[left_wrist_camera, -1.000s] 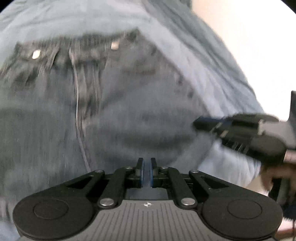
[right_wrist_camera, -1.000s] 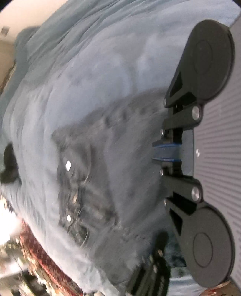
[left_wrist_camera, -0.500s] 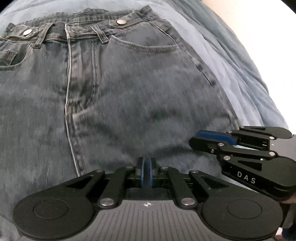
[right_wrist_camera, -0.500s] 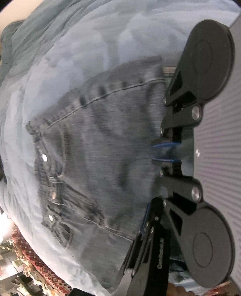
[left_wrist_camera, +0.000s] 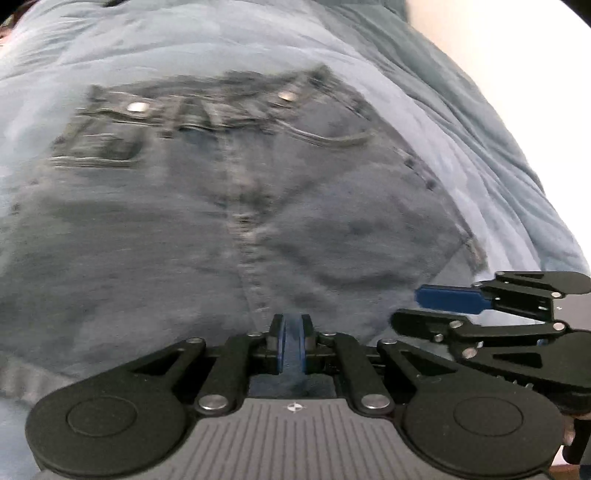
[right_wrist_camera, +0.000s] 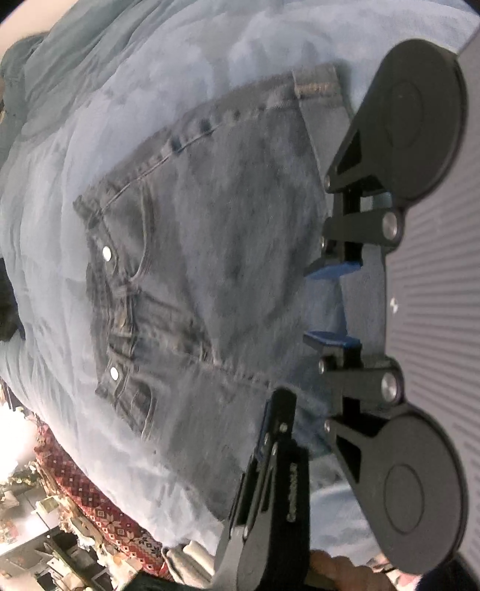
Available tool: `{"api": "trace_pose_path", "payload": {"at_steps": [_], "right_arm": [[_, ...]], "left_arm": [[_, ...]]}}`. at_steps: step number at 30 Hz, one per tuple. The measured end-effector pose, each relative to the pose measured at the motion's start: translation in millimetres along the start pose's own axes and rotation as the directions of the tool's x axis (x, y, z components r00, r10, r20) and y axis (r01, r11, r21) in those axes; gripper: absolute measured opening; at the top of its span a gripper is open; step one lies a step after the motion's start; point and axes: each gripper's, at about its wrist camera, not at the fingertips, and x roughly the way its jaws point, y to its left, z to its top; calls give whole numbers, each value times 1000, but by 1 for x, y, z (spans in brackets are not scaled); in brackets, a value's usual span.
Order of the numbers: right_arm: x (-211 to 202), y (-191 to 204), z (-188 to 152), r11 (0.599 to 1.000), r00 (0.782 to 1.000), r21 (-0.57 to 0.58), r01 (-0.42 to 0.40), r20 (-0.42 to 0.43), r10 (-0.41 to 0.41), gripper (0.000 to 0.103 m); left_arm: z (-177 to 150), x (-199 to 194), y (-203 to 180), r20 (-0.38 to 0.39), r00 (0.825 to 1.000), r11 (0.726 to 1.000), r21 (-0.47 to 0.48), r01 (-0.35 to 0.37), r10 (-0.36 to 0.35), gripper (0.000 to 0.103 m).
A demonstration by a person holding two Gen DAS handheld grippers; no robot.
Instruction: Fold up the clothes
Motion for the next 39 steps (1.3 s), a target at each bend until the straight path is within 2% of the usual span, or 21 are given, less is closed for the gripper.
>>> {"api": "trace_pose_path", "payload": {"at_steps": [3, 8, 14, 18, 20, 22, 25, 33, 37, 39], "right_arm": [[0, 18, 7, 1000, 999, 14, -14, 30, 14, 34], [10, 55, 13, 998, 998, 10, -56, 24, 56, 34], [29, 105, 17, 992, 993, -57, -117, -34, 115, 34], [35, 125, 17, 987, 990, -95, -132, -58, 127, 34], [38, 129, 17, 986, 990, -105, -129, -70, 122, 34], [40, 131, 18, 985, 990, -115, -128, -81, 119, 34], [40, 137, 19, 982, 990, -141, -124, -88, 112, 34], [46, 149, 18, 978, 989, -169, -123, -104, 107, 35], [48, 152, 15, 976, 988, -181, -124, -110, 105, 36], [48, 151, 18, 974, 990, -191, -119, -97, 102, 36]], "left_arm": [[-4, -18, 27, 14, 998, 998, -32, -53, 53, 5], [-19, -47, 85, 40, 988, 983, -115, -141, 146, 8], [-40, -65, 150, 56, 957, 934, -240, -263, 284, 11], [-47, -70, 182, 83, 943, 913, -291, -287, 323, 17], [-48, -71, 193, 94, 938, 905, -312, -291, 334, 17], [-50, -72, 201, 108, 931, 895, -332, -297, 349, 24], [-55, -70, 208, 124, 924, 891, -339, -303, 362, 27], [-64, -57, 218, 145, 941, 913, -323, -248, 306, 31], [-63, -54, 227, 148, 951, 909, -364, -202, 270, 32], [-61, -56, 227, 144, 952, 907, -370, -201, 270, 31]]}}
